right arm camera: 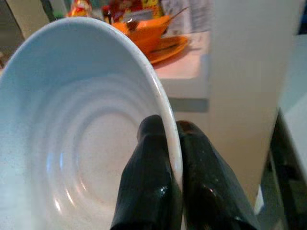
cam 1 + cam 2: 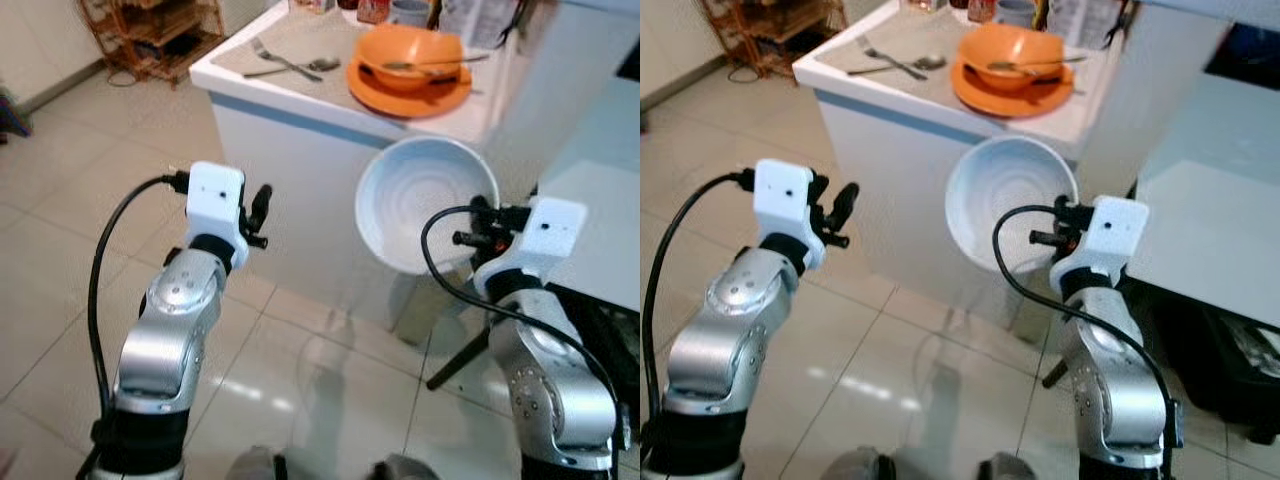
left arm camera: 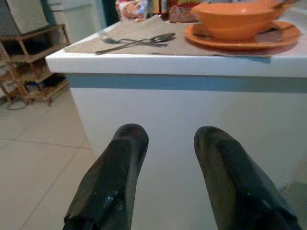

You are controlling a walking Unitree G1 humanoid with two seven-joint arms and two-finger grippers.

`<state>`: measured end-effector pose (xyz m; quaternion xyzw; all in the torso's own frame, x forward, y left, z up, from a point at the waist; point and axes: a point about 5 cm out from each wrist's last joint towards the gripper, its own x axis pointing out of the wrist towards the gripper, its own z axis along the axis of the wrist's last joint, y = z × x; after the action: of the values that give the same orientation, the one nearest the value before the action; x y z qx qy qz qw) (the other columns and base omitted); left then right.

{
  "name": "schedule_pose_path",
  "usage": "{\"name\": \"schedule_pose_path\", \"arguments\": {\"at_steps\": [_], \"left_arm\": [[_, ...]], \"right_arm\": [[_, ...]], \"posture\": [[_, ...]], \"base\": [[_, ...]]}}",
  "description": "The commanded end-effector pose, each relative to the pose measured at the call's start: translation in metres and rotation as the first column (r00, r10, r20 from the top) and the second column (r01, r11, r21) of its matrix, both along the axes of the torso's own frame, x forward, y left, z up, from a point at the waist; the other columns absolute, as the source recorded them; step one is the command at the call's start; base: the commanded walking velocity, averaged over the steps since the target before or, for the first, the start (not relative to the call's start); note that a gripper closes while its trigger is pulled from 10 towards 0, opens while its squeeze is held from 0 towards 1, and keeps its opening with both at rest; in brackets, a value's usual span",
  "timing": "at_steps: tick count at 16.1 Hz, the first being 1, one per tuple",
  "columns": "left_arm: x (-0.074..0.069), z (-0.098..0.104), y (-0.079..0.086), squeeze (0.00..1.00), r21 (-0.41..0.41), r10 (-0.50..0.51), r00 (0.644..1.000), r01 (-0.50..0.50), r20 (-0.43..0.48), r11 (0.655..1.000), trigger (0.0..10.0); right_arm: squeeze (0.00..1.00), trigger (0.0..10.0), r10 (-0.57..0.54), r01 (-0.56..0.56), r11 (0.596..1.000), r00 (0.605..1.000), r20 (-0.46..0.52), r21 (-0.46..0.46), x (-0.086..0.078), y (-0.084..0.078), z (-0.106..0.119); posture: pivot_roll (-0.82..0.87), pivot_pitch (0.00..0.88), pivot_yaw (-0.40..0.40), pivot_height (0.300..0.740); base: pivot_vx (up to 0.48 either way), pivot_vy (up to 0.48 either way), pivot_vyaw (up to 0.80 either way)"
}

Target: Setting the table

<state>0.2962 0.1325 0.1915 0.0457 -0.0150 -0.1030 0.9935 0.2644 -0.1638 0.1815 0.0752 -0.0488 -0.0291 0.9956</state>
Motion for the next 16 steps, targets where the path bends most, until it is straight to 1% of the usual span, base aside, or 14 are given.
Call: {"name": "schedule_pose_path", "arguments": {"at_steps": [1, 2, 3, 6, 9, 11, 12, 16], "left_arm": [[0.002, 0.001, -0.009, 0.00, -0.010, -0.042, 0.999, 0.042, 0.004, 0.999, 10.0], [0.003, 0.002, -0.011, 0.00, -0.006, -0.048, 0.999, 0.048, 0.007, 0.999, 10.0], [0.004, 0.002, -0.012, 0.00, -0.003, -0.052, 0.999, 0.052, 0.011, 0.999, 10.0], [0.003, 0.000, -0.014, 0.00, -0.003, -0.048, 0.999, 0.048, 0.017, 0.999, 10.0], [0.000, 0.004, -0.014, 0.00, 0.036, -0.044, 0.998, 0.042, 0.049, 0.998, 10.0], [0.000, 0.008, -0.015, 0.00, 0.047, -0.047, 0.997, 0.044, 0.065, 0.998, 10.0], [0.001, 0.013, -0.016, 0.00, 0.047, -0.056, 0.995, 0.052, 0.082, 0.998, 10.0], [0.003, 0.015, -0.021, 0.00, 0.046, -0.067, 0.993, 0.063, 0.094, 0.997, 10.0]], "right_arm": [[0.00, 10.0, -0.033, 0.035, 0.999, 0.997, 0.070, -0.031, -0.005, -0.009, 0.013], [0.00, 10.0, -0.029, 0.033, 0.998, 0.996, 0.081, -0.048, -0.005, -0.010, 0.016], [0.00, 10.0, -0.027, 0.031, 0.999, 0.996, 0.087, -0.045, -0.005, -0.011, 0.017], [0.00, 10.0, -0.044, 0.047, 0.998, 0.997, 0.067, -0.050, -0.004, -0.014, 0.015], [0.00, 10.0, -0.030, 0.038, 0.993, 0.997, 0.070, -0.114, 0.000, -0.018, 0.016], [0.00, 10.0, -0.027, 0.034, 0.993, 0.998, 0.063, -0.116, 0.001, -0.019, 0.016], [0.00, 10.0, -0.028, 0.035, 0.993, 0.998, 0.063, -0.117, 0.002, -0.021, 0.016], [0.00, 10.0, -0.046, 0.056, 0.990, 0.996, 0.082, -0.131, 0.001, -0.024, 0.019]], "posture": [[-0.04, 0.116, 0.033, 0.740], [-0.04, 0.116, 0.032, 0.740], [-0.05, 0.113, 0.030, 0.740], [-0.05, 0.106, 0.011, 0.740], [-0.04, 0.098, -0.012, 0.740], [-0.04, 0.095, -0.015, 0.740], [-0.04, 0.090, -0.014, 0.740], [-0.05, 0.082, -0.005, 0.740]], "base": [[0.000, -0.349, 0.00], [0.000, -0.349, 0.00], [0.000, -0.352, 0.00], [0.000, -0.350, 0.00], [0.000, -0.358, 0.00], [0.000, -0.360, 0.00], [0.000, -0.356, 0.00], [0.000, -0.358, 0.00]]}}
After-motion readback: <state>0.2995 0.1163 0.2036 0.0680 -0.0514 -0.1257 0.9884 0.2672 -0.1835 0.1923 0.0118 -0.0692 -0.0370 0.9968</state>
